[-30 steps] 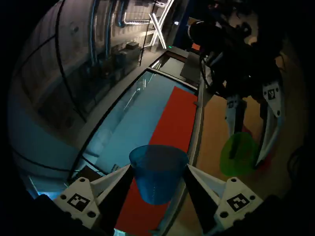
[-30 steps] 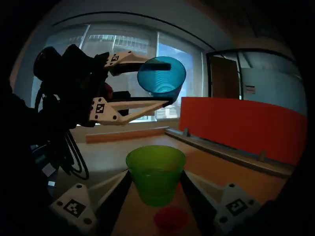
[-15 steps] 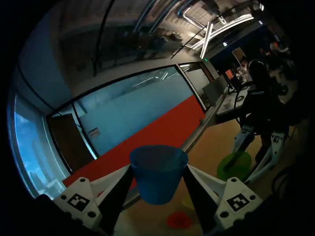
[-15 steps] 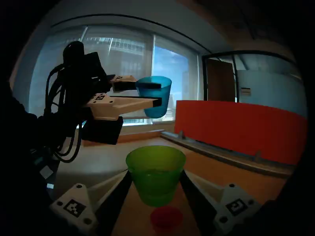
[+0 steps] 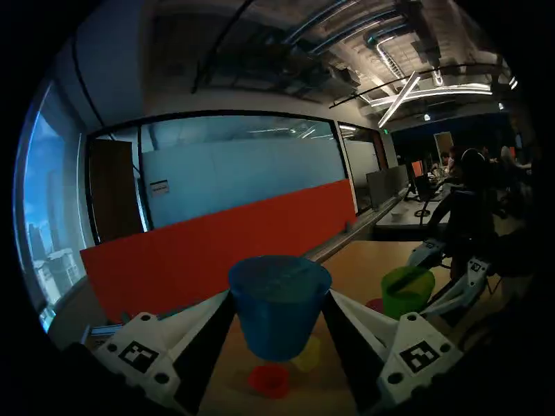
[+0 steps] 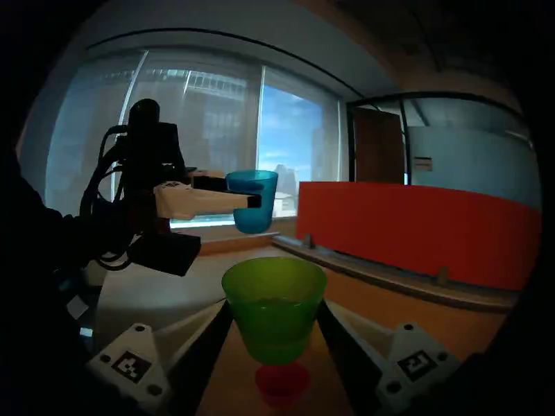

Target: Pour water

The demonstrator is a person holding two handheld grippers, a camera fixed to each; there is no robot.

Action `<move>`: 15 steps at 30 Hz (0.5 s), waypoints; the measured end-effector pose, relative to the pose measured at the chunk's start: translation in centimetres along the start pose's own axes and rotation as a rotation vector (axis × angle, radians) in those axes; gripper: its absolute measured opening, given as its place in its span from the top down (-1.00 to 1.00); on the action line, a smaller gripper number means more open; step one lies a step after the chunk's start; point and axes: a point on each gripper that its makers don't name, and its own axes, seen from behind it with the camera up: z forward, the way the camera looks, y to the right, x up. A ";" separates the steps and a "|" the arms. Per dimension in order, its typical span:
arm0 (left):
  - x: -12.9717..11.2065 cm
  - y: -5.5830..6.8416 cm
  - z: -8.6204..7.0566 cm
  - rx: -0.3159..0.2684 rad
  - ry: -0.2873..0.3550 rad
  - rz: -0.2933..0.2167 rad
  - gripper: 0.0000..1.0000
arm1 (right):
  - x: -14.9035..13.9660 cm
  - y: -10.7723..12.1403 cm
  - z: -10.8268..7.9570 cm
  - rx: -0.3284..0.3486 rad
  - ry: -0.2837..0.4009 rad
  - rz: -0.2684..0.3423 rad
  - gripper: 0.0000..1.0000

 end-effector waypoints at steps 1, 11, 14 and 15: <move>-0.3 0.0 -0.1 -0.003 -0.005 -0.012 -0.67 | 0.0 0.1 -0.1 -0.003 -0.002 0.000 -0.72; -3.8 -0.2 -0.6 -0.019 -0.075 -0.068 -0.68 | -0.8 1.3 -1.7 -0.031 -0.048 0.008 -0.72; -4.9 -0.2 -0.7 -0.023 -0.094 -0.079 -0.68 | -0.8 1.7 -2.1 -0.041 -0.053 0.012 -0.72; -5.2 -0.2 -0.7 -0.025 -0.100 -0.083 -0.68 | -0.7 1.9 -2.3 -0.045 -0.055 0.013 -0.72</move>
